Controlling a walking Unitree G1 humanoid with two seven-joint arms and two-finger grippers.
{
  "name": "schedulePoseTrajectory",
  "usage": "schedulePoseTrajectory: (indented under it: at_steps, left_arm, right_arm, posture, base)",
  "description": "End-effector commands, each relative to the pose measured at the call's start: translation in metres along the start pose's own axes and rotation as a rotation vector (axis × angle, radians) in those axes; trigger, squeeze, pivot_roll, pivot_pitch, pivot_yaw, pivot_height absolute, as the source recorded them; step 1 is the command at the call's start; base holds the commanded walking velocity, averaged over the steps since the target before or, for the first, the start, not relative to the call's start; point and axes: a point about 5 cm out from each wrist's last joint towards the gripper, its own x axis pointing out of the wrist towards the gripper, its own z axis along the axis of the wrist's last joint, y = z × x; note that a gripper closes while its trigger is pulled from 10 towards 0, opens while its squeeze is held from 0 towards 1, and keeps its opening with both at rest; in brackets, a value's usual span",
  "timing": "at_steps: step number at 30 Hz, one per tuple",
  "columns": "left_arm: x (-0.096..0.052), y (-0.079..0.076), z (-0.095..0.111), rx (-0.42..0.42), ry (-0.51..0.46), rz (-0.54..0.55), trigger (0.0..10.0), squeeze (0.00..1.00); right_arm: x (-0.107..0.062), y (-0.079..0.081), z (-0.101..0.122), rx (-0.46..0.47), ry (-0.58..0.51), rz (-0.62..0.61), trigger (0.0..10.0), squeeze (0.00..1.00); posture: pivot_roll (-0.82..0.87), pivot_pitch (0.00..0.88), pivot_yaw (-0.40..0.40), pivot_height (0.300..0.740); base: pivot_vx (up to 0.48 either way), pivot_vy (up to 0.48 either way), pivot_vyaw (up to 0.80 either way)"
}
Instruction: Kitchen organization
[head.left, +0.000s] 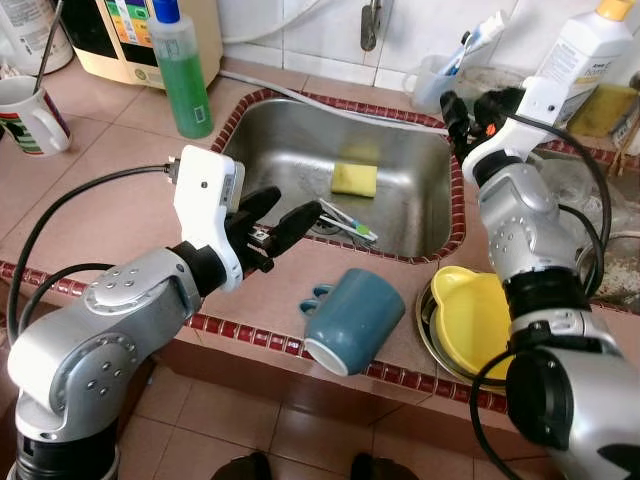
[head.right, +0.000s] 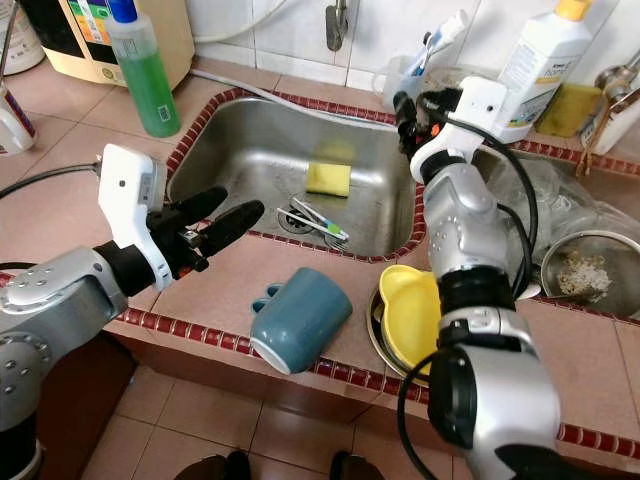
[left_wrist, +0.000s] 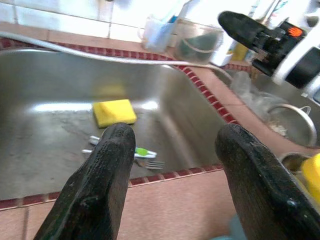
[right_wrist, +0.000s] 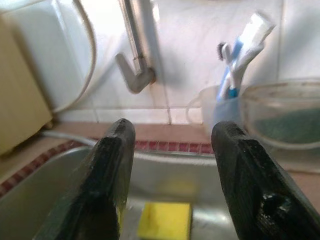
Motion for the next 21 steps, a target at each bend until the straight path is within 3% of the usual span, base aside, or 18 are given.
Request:
schedulePoseTrajectory:
  at_steps: [1,9,14,16,18,21]
  left_arm:
    - [0.003,0.003,-0.005,0.012,0.004,0.019,10.0,0.00]
    - [0.013,0.021,-0.007,0.027,-0.058,0.097,10.0,0.00]
    - [0.016,0.025,-0.009,0.036,-0.071,0.106,10.0,0.00]
    - [0.016,0.027,-0.011,0.044,-0.076,0.113,10.0,0.00]
    - [0.016,0.029,-0.013,0.054,-0.077,0.117,10.0,0.00]
    - [0.017,0.033,-0.016,0.084,-0.069,0.131,10.0,0.00]
  right_arm:
    - [-0.004,0.003,0.006,-0.025,-0.016,0.021,10.0,0.00]
    - [-0.026,0.008,0.024,-0.127,-0.113,0.035,10.0,0.00]
    - [-0.035,0.009,0.030,-0.143,-0.135,0.041,10.0,0.00]
    - [-0.041,0.012,0.031,-0.149,-0.135,0.065,10.0,0.00]
    - [-0.046,0.017,0.031,-0.096,-0.136,0.119,10.0,0.00]
    - [-0.054,0.024,0.028,-0.113,-0.115,0.172,10.0,0.00]
  posture:
    - [-0.04,0.118,-0.062,0.740]
    - [-0.06,0.065,-0.051,0.740]
    - [-0.07,0.052,-0.052,0.740]
    - [-0.07,0.040,-0.050,0.740]
    - [-0.07,0.034,-0.050,0.740]
    - [-0.07,0.018,-0.050,0.740]
  base:
    - [0.000,0.000,0.00]
    - [0.000,0.000,0.00]
    - [0.000,0.000,0.00]
    - [0.000,0.000,0.00]
    - [0.000,0.000,0.00]
    - [0.000,0.000,0.00]
